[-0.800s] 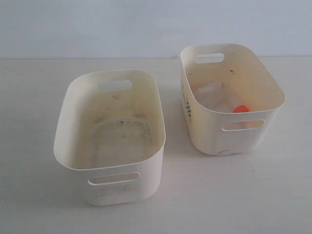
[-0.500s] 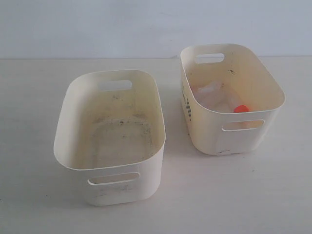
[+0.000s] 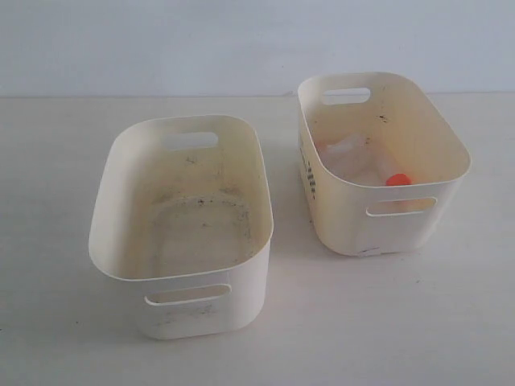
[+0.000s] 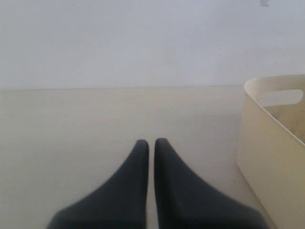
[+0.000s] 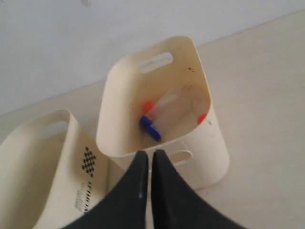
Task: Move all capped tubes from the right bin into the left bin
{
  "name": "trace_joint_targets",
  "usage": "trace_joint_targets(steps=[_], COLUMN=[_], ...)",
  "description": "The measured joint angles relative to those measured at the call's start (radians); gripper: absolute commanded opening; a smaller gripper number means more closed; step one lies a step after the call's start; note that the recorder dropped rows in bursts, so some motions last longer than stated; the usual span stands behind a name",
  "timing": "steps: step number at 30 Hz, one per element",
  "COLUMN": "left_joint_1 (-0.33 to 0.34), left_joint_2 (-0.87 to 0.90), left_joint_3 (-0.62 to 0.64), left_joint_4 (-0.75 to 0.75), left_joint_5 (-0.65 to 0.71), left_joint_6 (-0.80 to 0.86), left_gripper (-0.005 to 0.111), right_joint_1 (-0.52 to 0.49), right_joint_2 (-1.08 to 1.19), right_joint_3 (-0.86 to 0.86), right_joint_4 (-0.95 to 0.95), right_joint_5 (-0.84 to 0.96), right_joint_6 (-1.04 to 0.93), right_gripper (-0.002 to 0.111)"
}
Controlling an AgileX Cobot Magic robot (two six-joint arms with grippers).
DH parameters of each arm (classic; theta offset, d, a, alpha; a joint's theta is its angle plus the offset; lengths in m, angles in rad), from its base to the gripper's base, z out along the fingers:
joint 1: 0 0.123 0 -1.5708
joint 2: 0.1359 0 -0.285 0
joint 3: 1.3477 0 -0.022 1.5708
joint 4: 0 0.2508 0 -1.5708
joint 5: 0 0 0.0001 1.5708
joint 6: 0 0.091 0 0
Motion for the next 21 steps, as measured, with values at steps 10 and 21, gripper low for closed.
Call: trace_joint_targets(steps=[10, 21], left_joint_1=[0.000, 0.000], left_joint_2=[0.000, 0.000], left_joint_3=[0.000, 0.000], left_joint_4=[0.000, 0.000], left_joint_5=[0.000, 0.000], left_joint_6=[0.000, 0.000], left_gripper=[0.004, 0.004], right_joint_1=[0.000, 0.100], right_joint_2=[0.217, 0.857], right_joint_3=[-0.358, -0.797], right_joint_4=[0.083, 0.108], right_joint_5=[0.103, 0.342], right_joint_6=[-0.259, -0.286], right_gripper=[0.003, 0.003])
